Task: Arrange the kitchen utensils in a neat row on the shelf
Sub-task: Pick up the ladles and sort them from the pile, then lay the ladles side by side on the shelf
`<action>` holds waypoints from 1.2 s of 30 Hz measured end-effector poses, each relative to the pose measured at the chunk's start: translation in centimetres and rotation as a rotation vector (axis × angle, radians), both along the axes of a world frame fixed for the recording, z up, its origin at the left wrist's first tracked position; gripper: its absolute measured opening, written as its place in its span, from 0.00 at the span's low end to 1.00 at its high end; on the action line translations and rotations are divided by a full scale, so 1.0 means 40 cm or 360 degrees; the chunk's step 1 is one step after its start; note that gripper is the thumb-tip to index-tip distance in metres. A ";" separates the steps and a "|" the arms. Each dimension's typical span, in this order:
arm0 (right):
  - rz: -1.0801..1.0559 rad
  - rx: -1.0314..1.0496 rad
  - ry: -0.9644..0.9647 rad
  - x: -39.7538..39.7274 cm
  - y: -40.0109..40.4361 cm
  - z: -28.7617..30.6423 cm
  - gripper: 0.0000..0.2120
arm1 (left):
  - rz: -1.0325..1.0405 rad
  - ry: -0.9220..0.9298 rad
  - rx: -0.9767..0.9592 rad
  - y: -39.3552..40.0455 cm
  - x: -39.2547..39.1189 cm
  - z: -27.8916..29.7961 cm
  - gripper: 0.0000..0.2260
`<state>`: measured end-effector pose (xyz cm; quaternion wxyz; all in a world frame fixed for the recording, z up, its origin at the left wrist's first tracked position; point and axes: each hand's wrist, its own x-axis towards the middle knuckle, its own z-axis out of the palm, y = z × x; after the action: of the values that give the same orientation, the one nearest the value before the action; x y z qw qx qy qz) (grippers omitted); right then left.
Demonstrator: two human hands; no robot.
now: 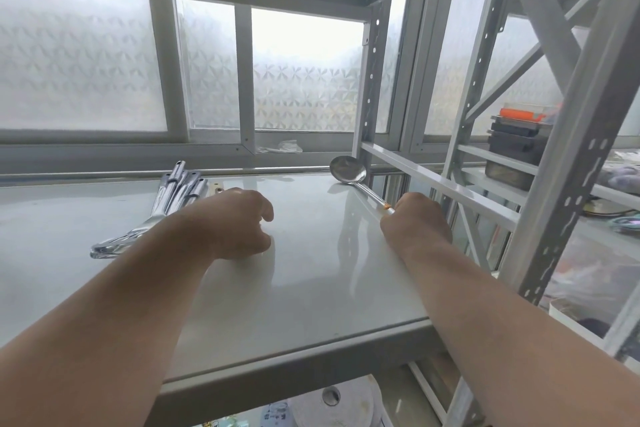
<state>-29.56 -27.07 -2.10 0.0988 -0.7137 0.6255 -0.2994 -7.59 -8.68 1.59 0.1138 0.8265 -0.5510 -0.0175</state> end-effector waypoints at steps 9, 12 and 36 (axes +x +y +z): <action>-0.0033 -0.0010 -0.0007 -0.003 0.004 0.000 0.10 | -0.0015 -0.0017 0.0023 -0.003 0.002 0.000 0.23; -0.0037 -0.0006 -0.0003 -0.004 0.005 0.001 0.11 | -0.0011 -0.0014 0.0033 -0.002 0.001 0.000 0.23; 0.0904 -0.0931 -0.0076 0.080 0.105 0.006 0.18 | 0.0108 -0.0151 0.0187 0.010 -0.018 0.008 0.11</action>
<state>-26.36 -22.88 -1.87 -0.0151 -0.8489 0.2896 -0.4419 -8.32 -8.29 1.92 0.0395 0.8498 -0.5255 -0.0068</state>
